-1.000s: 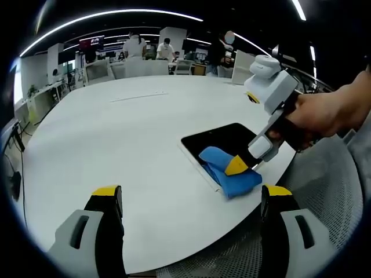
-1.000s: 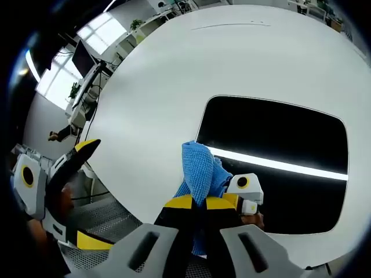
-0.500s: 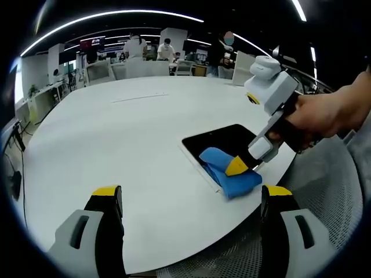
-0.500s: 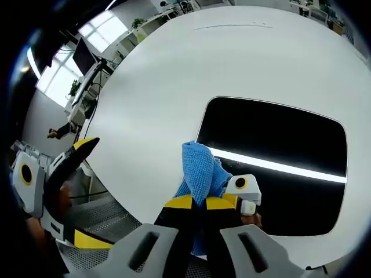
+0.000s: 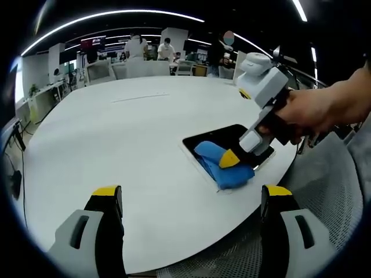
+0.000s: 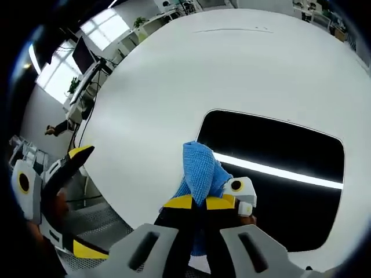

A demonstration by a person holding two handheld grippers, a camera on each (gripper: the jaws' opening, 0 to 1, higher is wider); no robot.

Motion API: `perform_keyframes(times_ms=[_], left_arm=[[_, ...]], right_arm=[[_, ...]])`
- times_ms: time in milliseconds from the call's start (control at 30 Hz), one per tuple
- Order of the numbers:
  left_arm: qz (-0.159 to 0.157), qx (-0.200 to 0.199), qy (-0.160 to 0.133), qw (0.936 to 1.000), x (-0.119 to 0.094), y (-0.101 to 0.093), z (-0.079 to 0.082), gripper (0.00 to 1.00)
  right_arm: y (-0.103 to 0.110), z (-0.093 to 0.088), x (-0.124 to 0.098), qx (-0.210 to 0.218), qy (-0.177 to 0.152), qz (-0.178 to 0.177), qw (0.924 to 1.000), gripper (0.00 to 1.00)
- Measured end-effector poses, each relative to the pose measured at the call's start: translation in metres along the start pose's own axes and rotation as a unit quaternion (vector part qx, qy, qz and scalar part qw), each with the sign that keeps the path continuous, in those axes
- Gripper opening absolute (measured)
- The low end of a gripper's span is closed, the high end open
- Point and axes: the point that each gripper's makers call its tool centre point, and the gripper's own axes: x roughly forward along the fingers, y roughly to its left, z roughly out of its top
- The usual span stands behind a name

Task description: Wipe the mirror surface with the cleaning cloth until all visible marks leave the cleaned area.

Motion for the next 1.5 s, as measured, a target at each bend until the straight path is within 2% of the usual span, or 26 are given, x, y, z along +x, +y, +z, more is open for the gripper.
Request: perform_keyframes(times_ms=[433,1100,1267,1500], left_arm=[[-0.002,-0.001,0.001,1.0000,0.001,0.000,-0.001,0.99],[-0.001,-0.002,0.002,1.0000,0.001,0.001,-0.001,0.99],[-0.001,-0.002,0.003,1.0000,0.001,0.000,-0.001,0.99],[0.000,-0.002,0.004,1.0000,0.001,0.001,-0.001,0.99]], right_arm=[[-0.010,0.034,0.006,-0.005,-0.005,-0.007,0.9999,0.00],[-0.025,0.075,0.018,-0.027,-0.017,-0.016,0.9994,0.00],[-0.026,0.082,0.019,-0.015,-0.019,-0.015,0.9996,0.00],[-0.024,0.080,0.017,-0.024,-0.017,-0.013,0.9995,0.00]])
